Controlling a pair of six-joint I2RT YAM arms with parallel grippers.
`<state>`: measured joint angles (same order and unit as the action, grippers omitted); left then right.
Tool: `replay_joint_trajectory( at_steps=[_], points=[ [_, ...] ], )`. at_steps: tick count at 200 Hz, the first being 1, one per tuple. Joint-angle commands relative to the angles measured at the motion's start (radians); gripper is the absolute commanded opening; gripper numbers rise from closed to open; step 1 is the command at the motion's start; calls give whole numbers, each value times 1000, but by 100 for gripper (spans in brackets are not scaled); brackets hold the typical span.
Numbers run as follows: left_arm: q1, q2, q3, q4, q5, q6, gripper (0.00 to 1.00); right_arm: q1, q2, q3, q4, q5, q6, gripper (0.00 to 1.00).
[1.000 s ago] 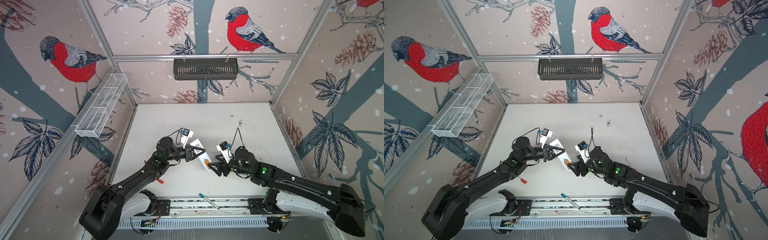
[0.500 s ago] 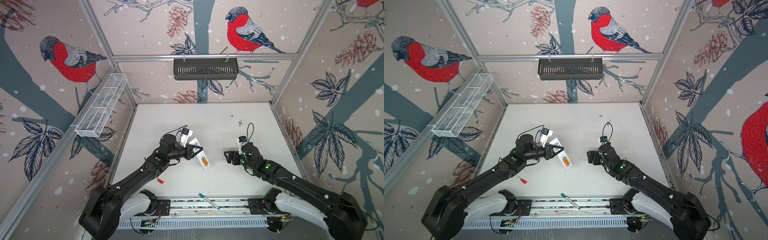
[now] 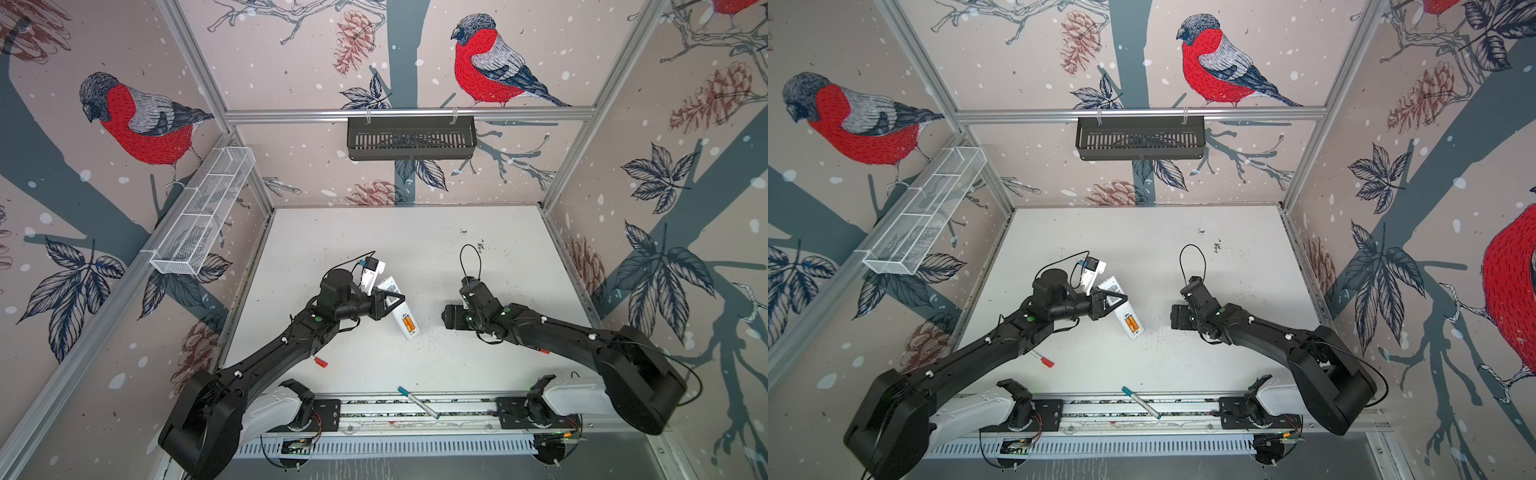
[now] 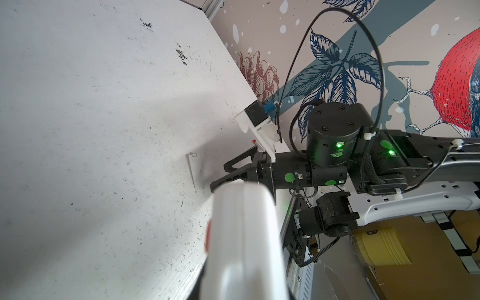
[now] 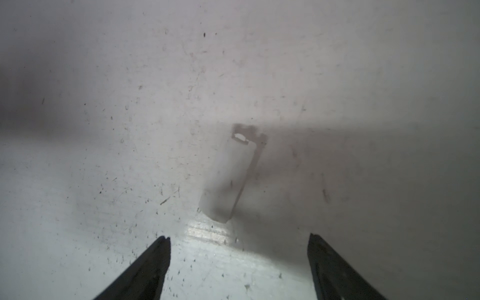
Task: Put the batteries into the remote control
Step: 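Lower the right gripper onto the white battery cover and grasp it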
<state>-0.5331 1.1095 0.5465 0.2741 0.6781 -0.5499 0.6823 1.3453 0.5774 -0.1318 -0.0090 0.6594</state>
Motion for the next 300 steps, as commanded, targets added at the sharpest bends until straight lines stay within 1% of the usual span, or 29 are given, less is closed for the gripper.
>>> replay_joint_trajectory(
  at_steps=[1,48,79,124,150,202,260,285,300],
  points=[
    [-1,-7,-2,6,0,17,0,12,35,20,64,-27,13,85],
    [-1,-8,-2,11,3,15,0,31,168,92,98,-36,0,86],
    [-1,-24,-4,-3,-1,20,0,55,255,153,97,-20,-15,86],
    [-2,-52,-12,-14,-8,19,0,95,386,255,41,85,-22,86],
    [-2,-60,-10,-23,-8,21,0,114,439,301,-10,139,-42,82],
    [-1,-56,-10,-19,-9,24,0,118,443,313,-82,168,-114,76],
    [-2,-44,-9,-10,-12,19,0,114,402,269,-101,124,-184,68],
    [-2,-40,-7,-12,-11,20,0,111,399,266,-107,126,-194,62],
    [-1,-43,-7,-15,-12,20,0,107,397,266,-109,126,-199,57]
  ],
)
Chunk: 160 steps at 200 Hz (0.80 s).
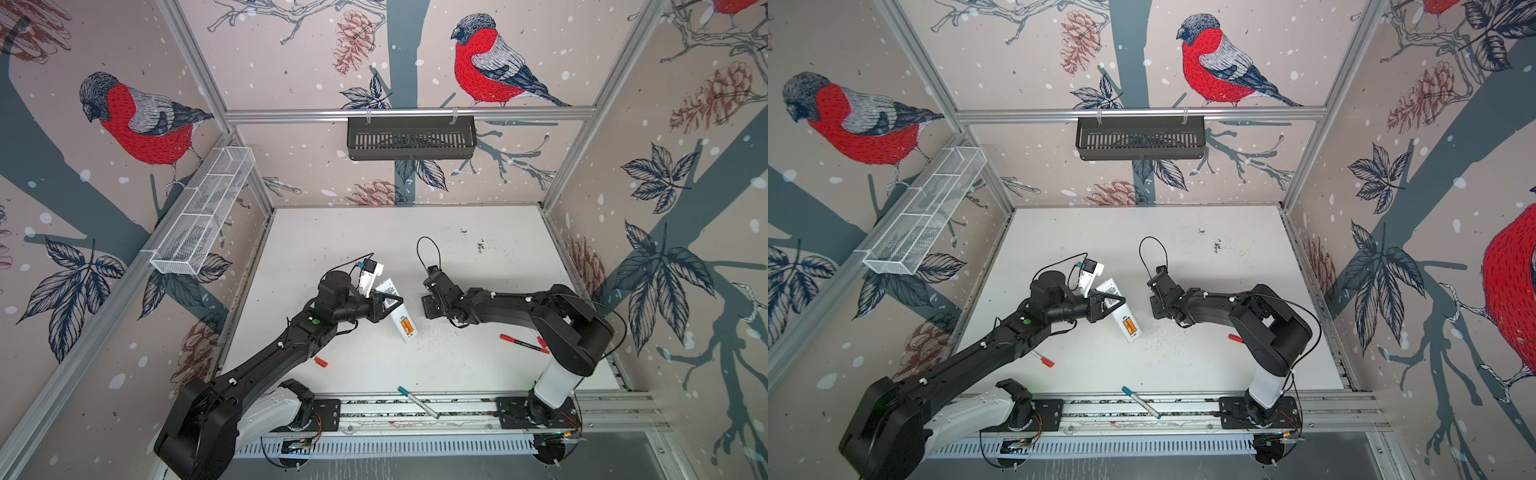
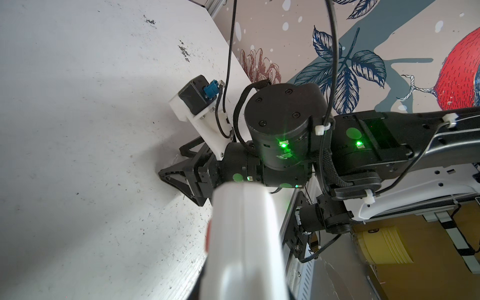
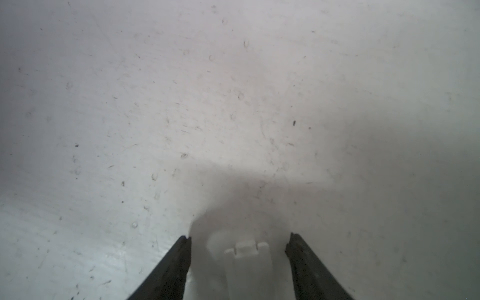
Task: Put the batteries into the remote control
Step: 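Lower the right gripper onto the white battery cover and grasp it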
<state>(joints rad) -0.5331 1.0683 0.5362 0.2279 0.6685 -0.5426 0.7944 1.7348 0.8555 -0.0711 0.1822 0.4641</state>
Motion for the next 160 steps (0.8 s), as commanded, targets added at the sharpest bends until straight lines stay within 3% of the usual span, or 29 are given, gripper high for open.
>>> replay_joint_trajectory(
  at_steps=[1,42,160],
  points=[
    [-2,-2,3,31,-3,13,0,-5,7,-12,-169,-66,-5,56],
    [-2,-1,1,28,-7,12,0,-8,-4,-12,-173,-59,-31,48],
    [-3,33,-14,74,-1,-18,0,5,-96,-15,-137,-57,-128,35]
  ],
)
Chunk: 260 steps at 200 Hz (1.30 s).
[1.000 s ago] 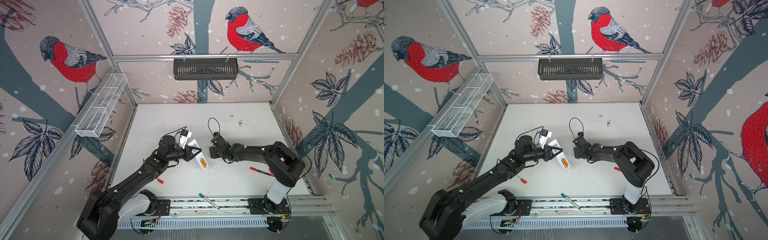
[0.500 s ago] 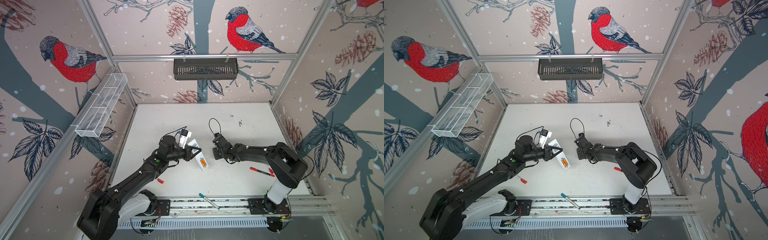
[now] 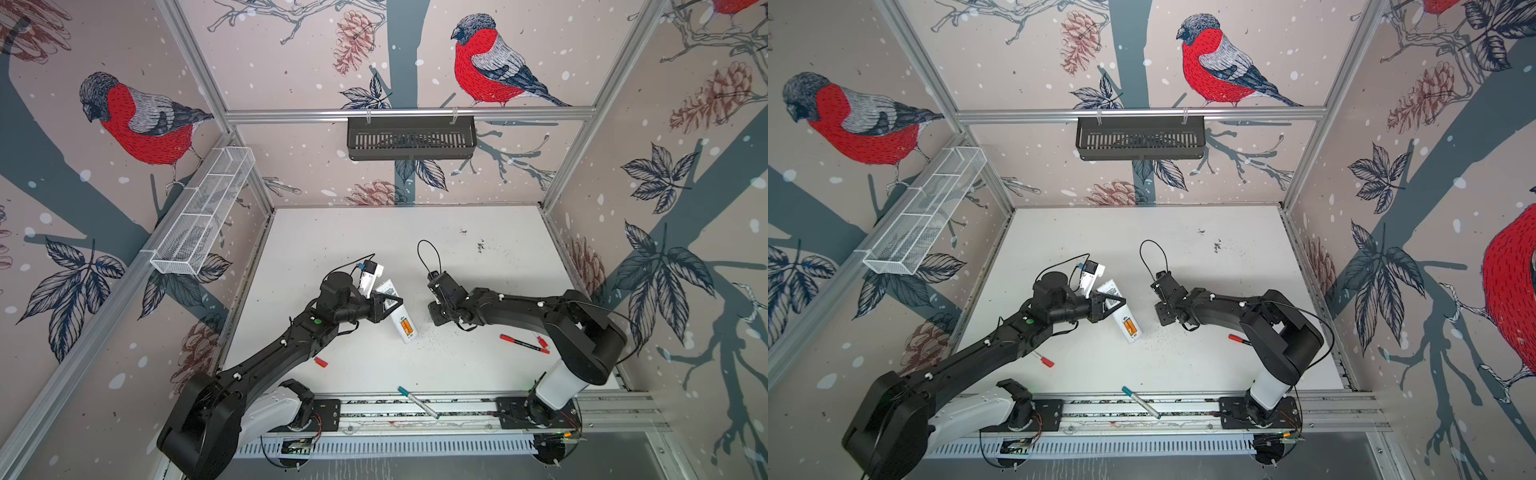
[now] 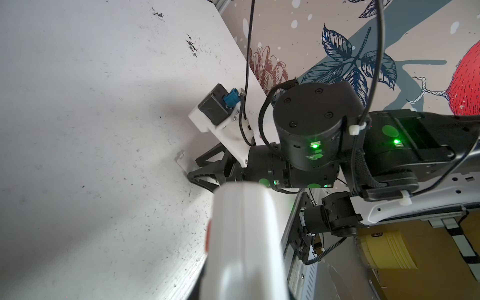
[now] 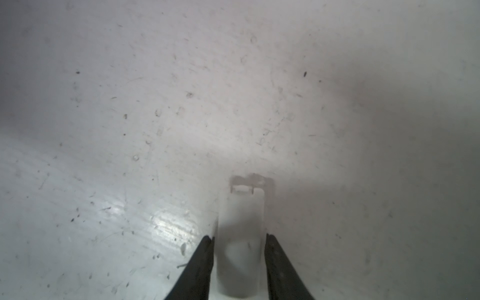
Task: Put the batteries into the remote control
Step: 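Lower the right gripper onto the white battery cover and grasp it, then carry the battery cover with the right gripper to the held remote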
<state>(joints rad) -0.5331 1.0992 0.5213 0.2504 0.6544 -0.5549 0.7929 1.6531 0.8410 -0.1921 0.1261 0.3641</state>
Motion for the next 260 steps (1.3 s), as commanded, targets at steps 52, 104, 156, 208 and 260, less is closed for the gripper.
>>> replay_joint_trajectory(
  at_steps=[52,104,156,208,260],
  points=[
    [-3,-1,2,52,14,-10,0,7,-15,1,-17,12,-35,32],
    [-2,-11,7,41,15,-9,0,0,16,17,-12,26,-28,52],
    [-4,-15,5,33,8,-2,0,-4,75,49,-7,25,-26,47],
    [-3,-3,-8,40,-4,-2,0,-8,94,85,-15,26,-22,34],
    [-2,6,-21,60,-24,-23,0,29,-13,90,-5,56,-48,31]
  ],
)
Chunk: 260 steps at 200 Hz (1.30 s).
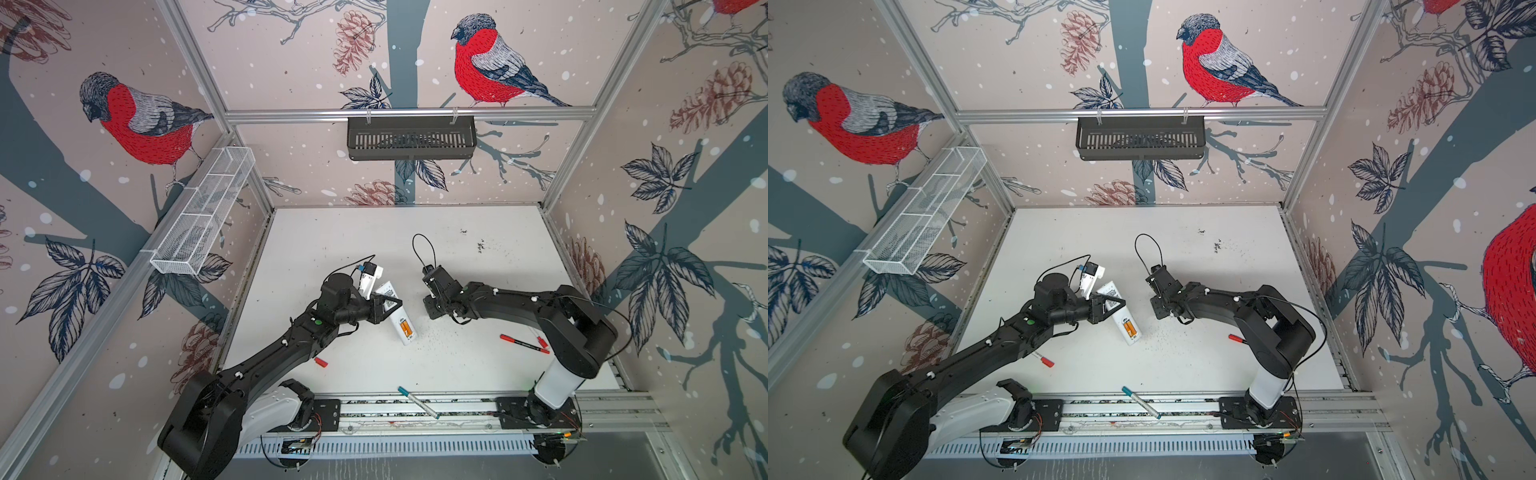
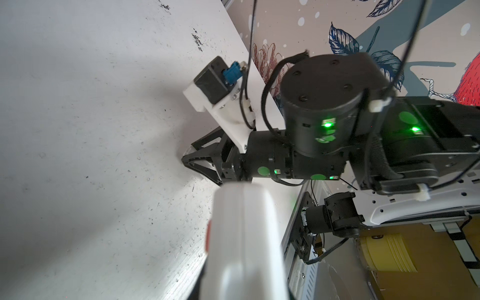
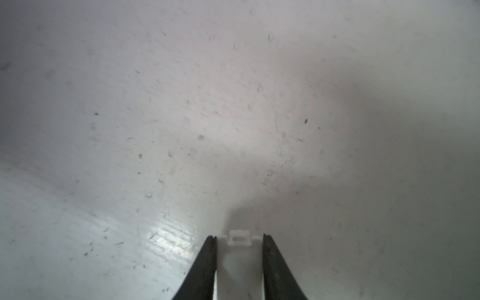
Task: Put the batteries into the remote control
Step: 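Carry the battery cover with the right gripper to the held remote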
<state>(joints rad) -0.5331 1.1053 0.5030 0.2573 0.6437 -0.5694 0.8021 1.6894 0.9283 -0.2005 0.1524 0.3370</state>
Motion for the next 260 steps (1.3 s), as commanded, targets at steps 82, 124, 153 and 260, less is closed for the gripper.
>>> replay_joint_trajectory(
  at_steps=[82,124,153,260],
  points=[
    [3,29,-46,226,-24,-175,0,217,-366,-113,201,149,-6,27],
    [17,44,-62,350,36,-266,0,334,-497,-201,345,237,-6,26],
    [38,56,-79,432,88,-343,0,387,-539,-253,439,277,-22,27],
    [98,56,-100,504,174,-435,0,424,-555,-348,625,235,-91,26]
  ],
)
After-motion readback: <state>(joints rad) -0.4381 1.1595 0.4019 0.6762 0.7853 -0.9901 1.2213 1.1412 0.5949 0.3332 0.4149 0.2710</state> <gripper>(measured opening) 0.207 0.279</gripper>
